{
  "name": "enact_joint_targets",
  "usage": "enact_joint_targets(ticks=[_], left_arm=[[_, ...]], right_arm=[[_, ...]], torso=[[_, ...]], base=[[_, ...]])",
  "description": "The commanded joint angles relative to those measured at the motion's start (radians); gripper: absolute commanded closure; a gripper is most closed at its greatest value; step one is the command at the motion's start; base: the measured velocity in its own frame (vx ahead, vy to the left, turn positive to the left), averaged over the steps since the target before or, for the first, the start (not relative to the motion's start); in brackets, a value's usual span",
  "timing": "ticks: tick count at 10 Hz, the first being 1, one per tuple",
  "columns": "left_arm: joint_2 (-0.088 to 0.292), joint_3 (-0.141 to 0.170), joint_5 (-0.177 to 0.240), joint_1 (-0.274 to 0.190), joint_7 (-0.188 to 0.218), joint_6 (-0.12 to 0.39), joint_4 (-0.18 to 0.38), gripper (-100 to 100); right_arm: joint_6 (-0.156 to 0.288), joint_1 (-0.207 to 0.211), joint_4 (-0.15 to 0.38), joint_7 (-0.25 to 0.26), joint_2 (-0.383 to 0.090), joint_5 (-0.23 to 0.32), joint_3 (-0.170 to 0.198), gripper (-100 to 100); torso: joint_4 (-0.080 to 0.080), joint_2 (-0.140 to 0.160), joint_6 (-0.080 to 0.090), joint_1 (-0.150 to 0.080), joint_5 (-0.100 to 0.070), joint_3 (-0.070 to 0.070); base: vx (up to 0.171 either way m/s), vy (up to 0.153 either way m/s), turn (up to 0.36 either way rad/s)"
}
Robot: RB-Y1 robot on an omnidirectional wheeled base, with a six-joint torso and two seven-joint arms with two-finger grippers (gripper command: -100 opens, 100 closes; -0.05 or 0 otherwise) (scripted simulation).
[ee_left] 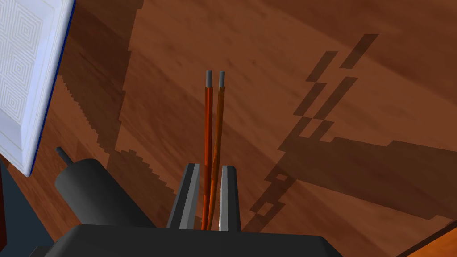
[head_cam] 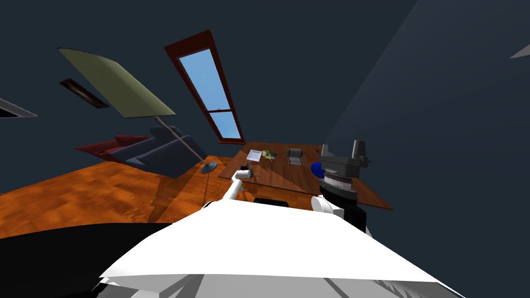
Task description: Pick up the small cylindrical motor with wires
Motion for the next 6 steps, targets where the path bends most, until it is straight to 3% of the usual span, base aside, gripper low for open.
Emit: enact_joint_targets(ticks=[1, 2, 4, 5, 6], left_arm=[[0.000, 0.000, 0.000, 0.000, 0.000, 0.000, 0.000, 0], [0.006, 0.000, -0.001, -0.007, 0.004, 0.031, -0.034, 100], [0.009, 0.000, 0.000, -0.009, 0.007, 0.054, -0.054, 100], [0.008, 0.000, 0.000, -0.010, 0.006, 0.040, -0.040, 100], [0.009, 0.000, 0.000, -0.009, 0.006, 0.044, -0.042, 0]], right_arm=[[0.000, 0.000, 0.000, 0.000, 0.000, 0.000, 0.000, 0], [0.000, 0.000, 0.000, 0.000, 0.000, 0.000, 0.000, 0], [0.000, 0.000, 0.000, 0.000, 0.000, 0.000, 0.000, 0], [0.000, 0.000, 0.000, 0.000, 0.000, 0.000, 0.000, 0], [0.000, 0.000, 0.000, 0.000, 0.000, 0.000, 0.000, 0]], torso=[[0.000, 0.000, 0.000, 0.000, 0.000, 0.000], [0.000, 0.000, 0.000, 0.000, 0.000, 0.000], [0.001, 0.004, 0.000, -0.001, 0.000, 0.003], [0.002, 0.005, 0.000, -0.002, -0.001, 0.003], [0.001, 0.003, 0.000, -0.001, -0.001, 0.002]], base=[[0.000, 0.000, 0.000], [-0.043, -0.007, -0.002], [-0.062, -0.014, -0.002], [-0.022, -0.006, 0.003], [-0.005, -0.001, 0.000]])
